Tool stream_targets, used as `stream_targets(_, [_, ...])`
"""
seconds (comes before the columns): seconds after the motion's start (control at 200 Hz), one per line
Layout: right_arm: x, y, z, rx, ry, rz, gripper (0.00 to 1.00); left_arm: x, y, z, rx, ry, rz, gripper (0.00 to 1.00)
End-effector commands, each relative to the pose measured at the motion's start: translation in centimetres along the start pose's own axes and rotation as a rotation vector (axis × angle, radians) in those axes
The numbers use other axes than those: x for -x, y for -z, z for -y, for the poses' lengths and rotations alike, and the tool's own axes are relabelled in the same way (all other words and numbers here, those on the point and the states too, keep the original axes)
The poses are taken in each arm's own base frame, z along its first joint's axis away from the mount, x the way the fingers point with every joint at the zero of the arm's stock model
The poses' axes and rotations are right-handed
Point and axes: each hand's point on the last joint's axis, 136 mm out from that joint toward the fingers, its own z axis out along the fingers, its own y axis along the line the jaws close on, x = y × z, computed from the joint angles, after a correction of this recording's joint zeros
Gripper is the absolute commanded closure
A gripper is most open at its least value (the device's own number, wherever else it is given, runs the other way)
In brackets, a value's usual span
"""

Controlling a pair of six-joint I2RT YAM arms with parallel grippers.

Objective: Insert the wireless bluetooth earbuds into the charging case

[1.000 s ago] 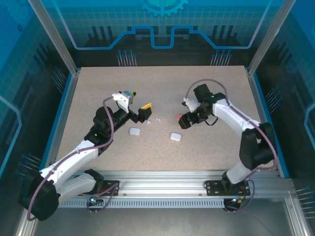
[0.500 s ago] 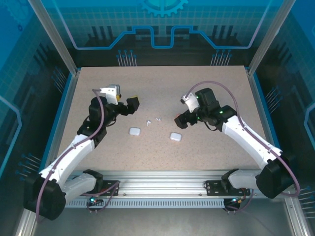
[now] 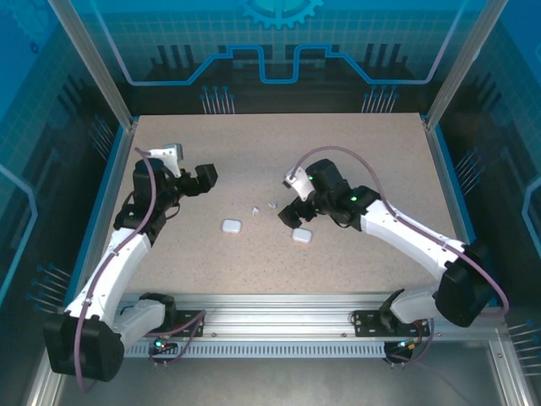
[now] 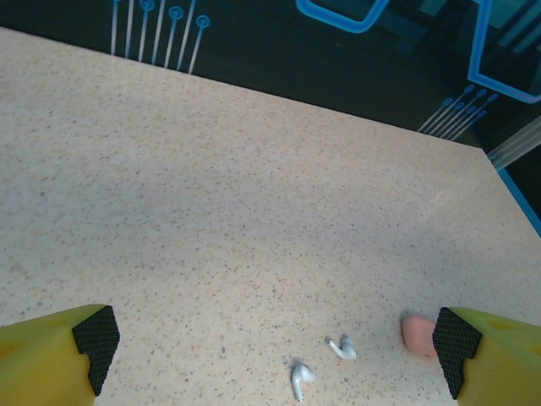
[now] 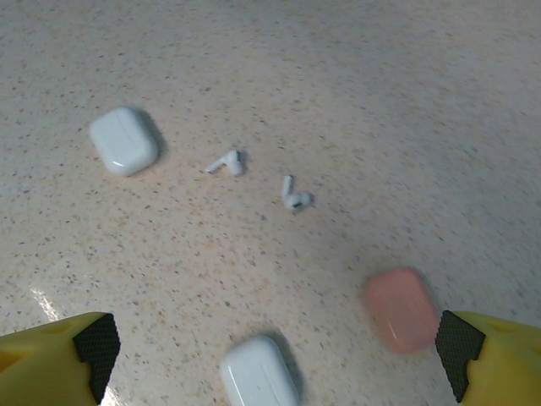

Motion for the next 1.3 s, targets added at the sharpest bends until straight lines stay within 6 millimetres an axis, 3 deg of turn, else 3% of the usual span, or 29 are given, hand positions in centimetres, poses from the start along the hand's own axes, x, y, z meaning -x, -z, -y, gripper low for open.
stream_targets(0.0, [2.4, -1.3, -1.4, 0.016, 0.153, 0.018, 0.00, -0.9, 0.3, -1.6, 0.032, 0.126, -0.065, 0.01])
stream_targets(0.31, [3.2, -8.2, -6.8, 0.182, 0.514, -0.111, 0.00, -2.1, -0.3, -5.0, 0.018, 0.435, -0.072, 0.01])
stream_targets(0.55, [2.9, -12.9, -9.6, 0.300, 0.537, -0.333, 0.00, -2.7, 0.5, -7.9, 0.071, 0.572, -0.046, 0.05])
stream_targets(0.81, [2.0, -15.3, -11.9, 0.366, 0.518, -0.482, 0.01, -2.6, 1.8, -9.4, 0.113, 0.609, 0.002, 0.06])
stream_targets(1.296, [0.4, -19.5, -13.3, 0.355, 0.543, -0.541, 0.01, -2.7, 1.8, -9.2, 0.096, 0.611, -0.001, 0.07])
